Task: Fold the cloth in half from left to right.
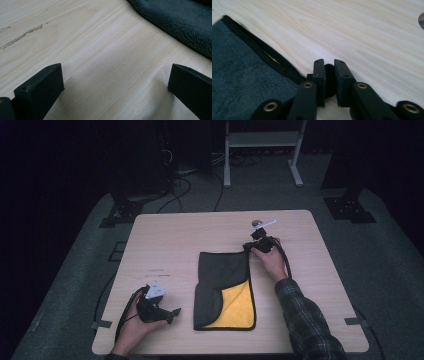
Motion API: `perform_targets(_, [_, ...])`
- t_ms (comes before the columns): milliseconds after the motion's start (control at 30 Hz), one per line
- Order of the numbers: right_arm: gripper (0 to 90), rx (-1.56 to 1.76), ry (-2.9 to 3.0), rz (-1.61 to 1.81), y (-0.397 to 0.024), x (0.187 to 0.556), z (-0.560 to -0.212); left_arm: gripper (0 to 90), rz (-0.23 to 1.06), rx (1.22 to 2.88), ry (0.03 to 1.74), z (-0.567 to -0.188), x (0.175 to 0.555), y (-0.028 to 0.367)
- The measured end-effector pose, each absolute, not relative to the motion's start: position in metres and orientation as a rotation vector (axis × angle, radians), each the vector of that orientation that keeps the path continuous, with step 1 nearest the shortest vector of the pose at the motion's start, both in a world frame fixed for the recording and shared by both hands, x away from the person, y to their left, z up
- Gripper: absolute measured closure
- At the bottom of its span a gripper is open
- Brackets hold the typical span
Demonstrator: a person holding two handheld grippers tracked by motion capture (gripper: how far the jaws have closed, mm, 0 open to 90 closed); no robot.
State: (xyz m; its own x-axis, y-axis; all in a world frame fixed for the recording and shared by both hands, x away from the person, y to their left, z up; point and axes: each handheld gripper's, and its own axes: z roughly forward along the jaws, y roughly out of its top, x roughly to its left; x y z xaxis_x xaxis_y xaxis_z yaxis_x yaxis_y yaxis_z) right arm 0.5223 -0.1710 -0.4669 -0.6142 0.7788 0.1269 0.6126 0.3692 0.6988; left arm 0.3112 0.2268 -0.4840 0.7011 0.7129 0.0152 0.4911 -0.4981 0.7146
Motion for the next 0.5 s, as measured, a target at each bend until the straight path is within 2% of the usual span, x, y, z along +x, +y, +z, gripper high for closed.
perform_targets(67, [63.1, 1.261, 2.386, 1.07, -0.172, 0.522, -0.468, 0.0, 0.404, 2.201, 0.913, -0.484, 0.311, 0.227])
perform_targets(100, [63.1, 1.261, 2.386, 1.07, -0.172, 0.522, -0.468, 0.0, 0.404, 2.201, 0.913, -0.484, 0.311, 0.227])
perform_targets(133, [58.0, 1.274, 2.365, 1.106, -0.176, 0.521, -0.463, 0.0, 0.404, 2.2, 0.914, -0.484, 0.311, 0.227])
perform_targets(367, [54.4, 1.225, 2.294, 1.208, -0.19, 0.504, -0.432, 0.0, 0.404, 2.2, 0.913, -0.484, 0.311, 0.227])
perform_targets(500, [57.5, 1.194, 2.279, 1.234, -0.191, 0.493, -0.424, 0.0, 0.404, 2.2, 0.914, -0.484, 0.311, 0.227])
